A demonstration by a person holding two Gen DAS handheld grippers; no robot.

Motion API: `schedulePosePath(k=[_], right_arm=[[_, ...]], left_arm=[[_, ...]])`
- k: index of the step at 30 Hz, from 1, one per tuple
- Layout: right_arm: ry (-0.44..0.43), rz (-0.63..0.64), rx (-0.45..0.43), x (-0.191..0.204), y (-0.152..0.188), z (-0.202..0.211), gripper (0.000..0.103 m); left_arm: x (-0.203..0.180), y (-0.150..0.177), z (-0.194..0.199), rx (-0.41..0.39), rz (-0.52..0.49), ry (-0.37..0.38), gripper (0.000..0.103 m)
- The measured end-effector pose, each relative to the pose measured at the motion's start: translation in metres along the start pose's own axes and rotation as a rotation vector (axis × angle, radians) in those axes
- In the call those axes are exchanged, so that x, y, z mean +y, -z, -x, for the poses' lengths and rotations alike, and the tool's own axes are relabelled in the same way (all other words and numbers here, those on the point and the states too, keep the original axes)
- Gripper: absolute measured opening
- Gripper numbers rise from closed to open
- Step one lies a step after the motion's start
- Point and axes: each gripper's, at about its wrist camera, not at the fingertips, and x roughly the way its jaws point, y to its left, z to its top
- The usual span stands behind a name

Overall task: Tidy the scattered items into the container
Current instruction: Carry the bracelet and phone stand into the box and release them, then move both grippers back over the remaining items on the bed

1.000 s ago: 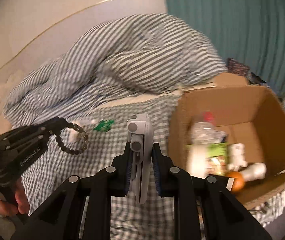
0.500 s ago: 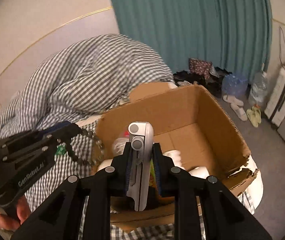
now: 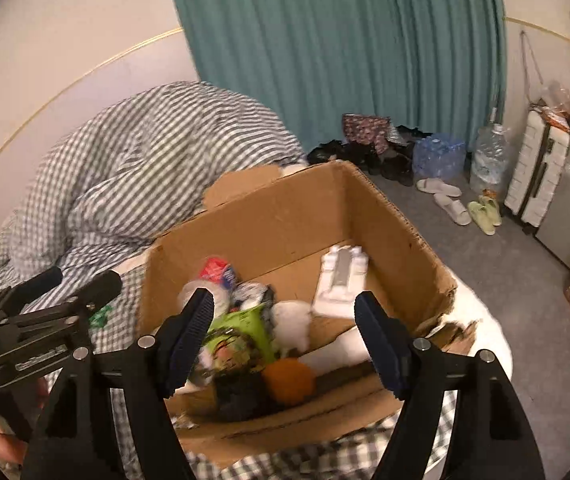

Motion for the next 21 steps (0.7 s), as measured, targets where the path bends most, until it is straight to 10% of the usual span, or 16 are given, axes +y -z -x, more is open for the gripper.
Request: schedulePosePath(k=[21], right_arm=[[-0.205, 0.261, 0.047, 0.185, 0.077, 0.047, 0.078]], left_arm=[[0.199, 0.117, 0.124, 0.067, 0.268, -0.432, 0.103]])
